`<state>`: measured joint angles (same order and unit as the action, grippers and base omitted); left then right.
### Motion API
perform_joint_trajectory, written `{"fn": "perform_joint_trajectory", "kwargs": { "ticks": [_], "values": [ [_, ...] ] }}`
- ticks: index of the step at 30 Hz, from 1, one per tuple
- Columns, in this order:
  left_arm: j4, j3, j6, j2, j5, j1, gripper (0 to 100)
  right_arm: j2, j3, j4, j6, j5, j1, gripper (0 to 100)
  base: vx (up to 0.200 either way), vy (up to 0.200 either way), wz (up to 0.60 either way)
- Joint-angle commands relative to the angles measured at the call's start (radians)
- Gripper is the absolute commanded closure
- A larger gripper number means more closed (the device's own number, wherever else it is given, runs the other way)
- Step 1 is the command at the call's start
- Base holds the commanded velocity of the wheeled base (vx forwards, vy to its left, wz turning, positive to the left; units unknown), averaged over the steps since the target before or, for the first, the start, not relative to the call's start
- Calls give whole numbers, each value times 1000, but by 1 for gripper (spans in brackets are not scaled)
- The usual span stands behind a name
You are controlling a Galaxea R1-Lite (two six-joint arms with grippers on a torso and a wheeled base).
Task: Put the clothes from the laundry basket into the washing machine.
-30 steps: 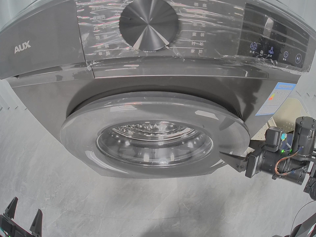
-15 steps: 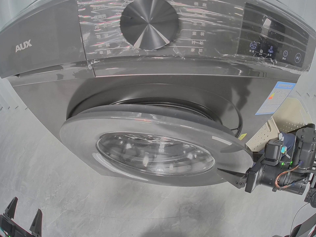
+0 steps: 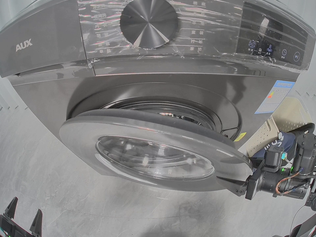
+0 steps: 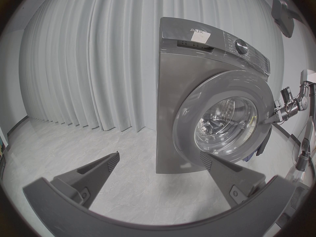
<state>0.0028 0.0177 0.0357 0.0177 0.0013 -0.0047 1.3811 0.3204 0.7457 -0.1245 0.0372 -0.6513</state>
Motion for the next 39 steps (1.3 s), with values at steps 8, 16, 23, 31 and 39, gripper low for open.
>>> {"fn": "perform_joint_trajectory", "kwargs": {
  "ticks": [8,16,23,31,39],
  "values": [
    [0,-15,1,-12,0,0,0,29,0,4,-1,1,-2,0,-200,0,0],
    [0,-15,1,-12,0,0,0,-59,-72,-6,0,9,-5,0,-75,0,0],
    [0,-15,1,-12,0,0,0,-17,11,-6,2,9,19,0,-29,0,0],
    [0,-15,1,-12,0,0,0,36,-14,3,-1,13,-33,0,-125,0,0],
    [0,-15,0,-12,0,0,0,-62,-110,-2,-4,20,-57,0,0,0,0]
  ]
}}
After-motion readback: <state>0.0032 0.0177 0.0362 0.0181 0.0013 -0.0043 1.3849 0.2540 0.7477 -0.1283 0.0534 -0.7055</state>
